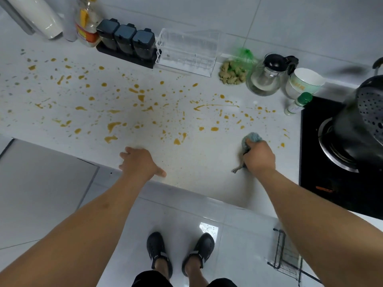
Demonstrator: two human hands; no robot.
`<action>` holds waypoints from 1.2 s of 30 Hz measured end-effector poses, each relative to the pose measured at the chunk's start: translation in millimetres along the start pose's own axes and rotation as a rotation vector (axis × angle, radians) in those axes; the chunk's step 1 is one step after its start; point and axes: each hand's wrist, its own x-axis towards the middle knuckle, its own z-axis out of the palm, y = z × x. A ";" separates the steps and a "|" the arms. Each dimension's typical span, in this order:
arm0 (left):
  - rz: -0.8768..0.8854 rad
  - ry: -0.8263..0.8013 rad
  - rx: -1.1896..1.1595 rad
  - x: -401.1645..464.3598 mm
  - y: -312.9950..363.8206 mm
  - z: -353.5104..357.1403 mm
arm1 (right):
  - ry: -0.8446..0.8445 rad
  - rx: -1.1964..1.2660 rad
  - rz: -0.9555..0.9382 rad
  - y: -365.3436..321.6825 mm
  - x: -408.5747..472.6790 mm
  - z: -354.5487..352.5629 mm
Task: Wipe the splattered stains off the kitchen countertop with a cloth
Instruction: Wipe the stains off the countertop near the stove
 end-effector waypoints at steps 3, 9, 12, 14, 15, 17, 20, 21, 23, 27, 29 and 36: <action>-0.020 -0.010 0.003 0.5 1.2 -2.6 | 0.021 0.020 0.087 -10.6 0.5 6.1; -0.026 -0.023 0.004 0.8 3.1 -3.3 | -0.088 0.058 -0.265 -107.5 -54.8 68.3; -0.047 -0.020 0.010 -1.9 4.0 -3.1 | -0.203 0.052 -0.397 -122.0 -78.5 87.8; -0.041 -0.021 0.010 -1.4 3.3 -3.6 | -0.197 0.108 -0.370 -105.9 -82.4 79.5; -0.030 -0.020 0.007 -1.0 2.7 -3.6 | -0.163 0.117 -0.348 -92.0 -78.9 72.7; -0.004 -0.021 0.006 -0.4 0.9 -3.0 | -0.099 0.082 -0.250 -59.5 -65.0 56.1; 0.010 -0.033 0.010 -0.9 0.5 -2.0 | -0.011 0.010 0.026 -8.5 -36.8 24.0; 0.014 -0.033 0.012 -0.8 1.0 -2.0 | 0.027 0.006 0.118 2.8 -29.6 16.8; 0.018 -0.034 0.017 0.8 0.7 -3.0 | 0.081 0.027 0.269 6.2 -22.7 15.2; 0.007 -0.073 0.007 5.1 3.1 -3.0 | 0.078 -0.007 0.140 -53.9 -41.5 49.4; 0.005 -0.079 0.011 6.3 3.2 -1.7 | 0.036 -0.029 -0.037 -93.6 -59.7 70.9; 0.017 -0.054 -0.001 4.9 1.6 0.3 | -0.094 -0.082 -0.390 -113.9 -119.6 97.4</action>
